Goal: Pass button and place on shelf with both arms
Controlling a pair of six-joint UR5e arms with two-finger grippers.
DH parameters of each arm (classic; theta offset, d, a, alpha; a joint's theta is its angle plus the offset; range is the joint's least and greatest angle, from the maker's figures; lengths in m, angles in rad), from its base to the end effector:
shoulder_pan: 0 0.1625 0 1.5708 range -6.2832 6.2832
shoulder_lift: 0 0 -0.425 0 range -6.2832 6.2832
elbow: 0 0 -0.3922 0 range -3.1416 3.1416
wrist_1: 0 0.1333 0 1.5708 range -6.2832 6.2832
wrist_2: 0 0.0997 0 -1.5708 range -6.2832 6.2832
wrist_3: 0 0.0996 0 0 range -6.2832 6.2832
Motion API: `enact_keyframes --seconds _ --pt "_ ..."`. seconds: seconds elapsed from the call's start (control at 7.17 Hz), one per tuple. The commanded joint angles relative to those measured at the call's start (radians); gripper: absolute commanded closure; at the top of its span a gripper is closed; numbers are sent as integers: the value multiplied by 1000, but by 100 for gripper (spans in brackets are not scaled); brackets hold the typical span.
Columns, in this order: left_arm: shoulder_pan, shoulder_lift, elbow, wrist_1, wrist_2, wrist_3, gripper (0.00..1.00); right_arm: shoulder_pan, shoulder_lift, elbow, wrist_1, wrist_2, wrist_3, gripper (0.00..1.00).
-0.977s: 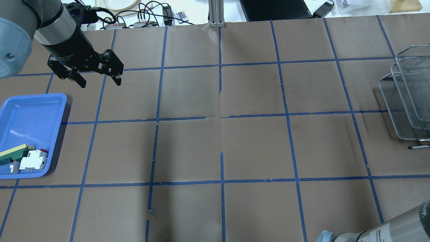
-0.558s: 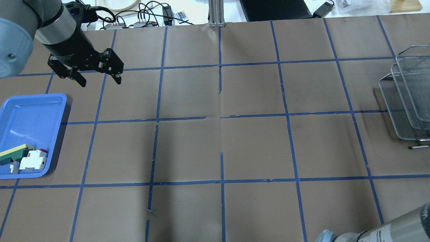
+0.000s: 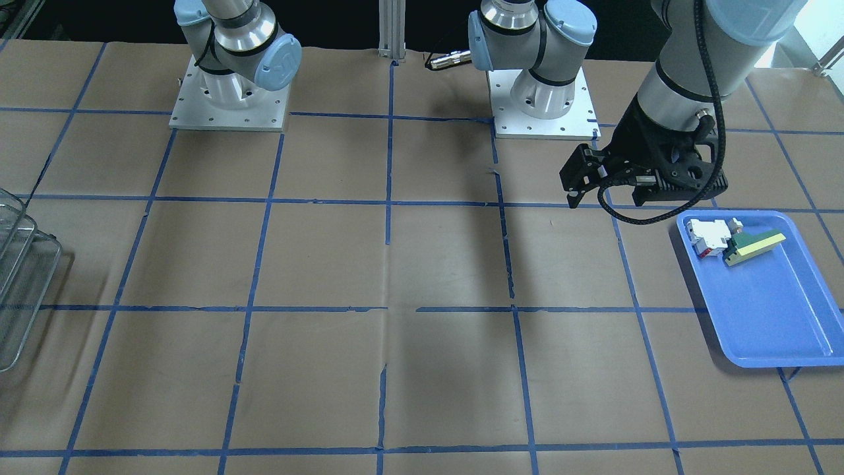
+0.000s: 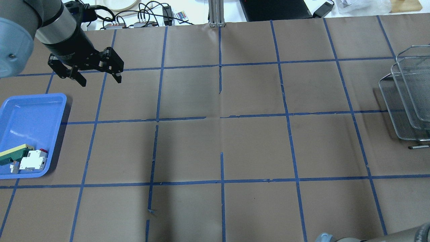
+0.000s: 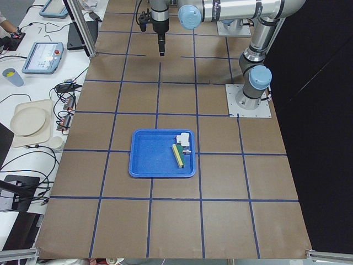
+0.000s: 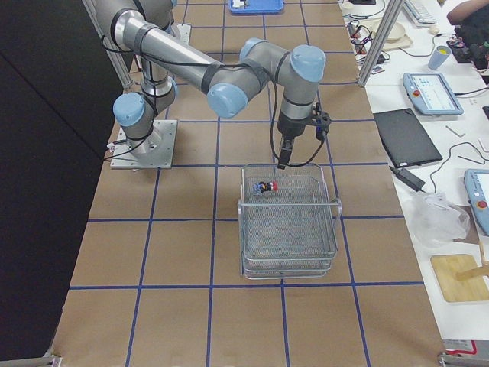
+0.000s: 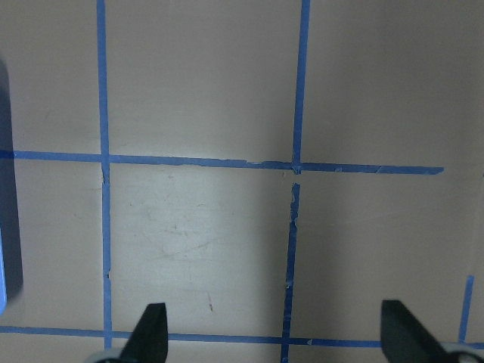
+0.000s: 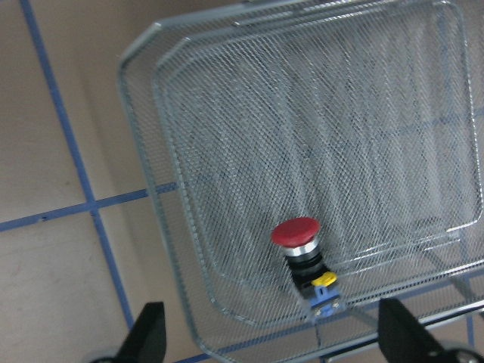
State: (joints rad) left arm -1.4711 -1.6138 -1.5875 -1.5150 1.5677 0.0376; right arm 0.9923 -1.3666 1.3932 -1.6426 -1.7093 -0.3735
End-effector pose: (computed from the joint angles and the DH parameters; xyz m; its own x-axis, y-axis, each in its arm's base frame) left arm -0.0823 -0.5199 0.4637 -0.9981 -0.0621 0.0032 -0.0621 0.9981 0.0038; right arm -0.2183 -0.5529 0.4742 -0.9682 0.2039 0.1449 0.2072 0.9783 0.0083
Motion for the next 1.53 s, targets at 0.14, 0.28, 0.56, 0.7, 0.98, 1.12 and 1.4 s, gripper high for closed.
enact_keyframes --seconds 0.14,0.28,0.56,0.7,0.98,1.12,1.4 --pt "0 8 1 -2 -2 -13 0 272 -81 4 137 34 352 1" --pt "0 8 1 -2 -11 -16 0 354 -83 4 150 75 460 1" --pt "0 8 17 -2 -2 -16 0 573 -97 29 182 86 542 0" --pt "0 8 11 -2 0 -16 0 651 -97 38 184 86 636 0" --pt "0 3 17 -2 -2 -16 0 649 -146 53 250 179 628 0" --pt "0 5 8 -2 -2 -16 0 617 -149 66 242 171 601 0" --pt "0 6 11 -2 -2 -12 0 572 -173 79 256 169 587 0"
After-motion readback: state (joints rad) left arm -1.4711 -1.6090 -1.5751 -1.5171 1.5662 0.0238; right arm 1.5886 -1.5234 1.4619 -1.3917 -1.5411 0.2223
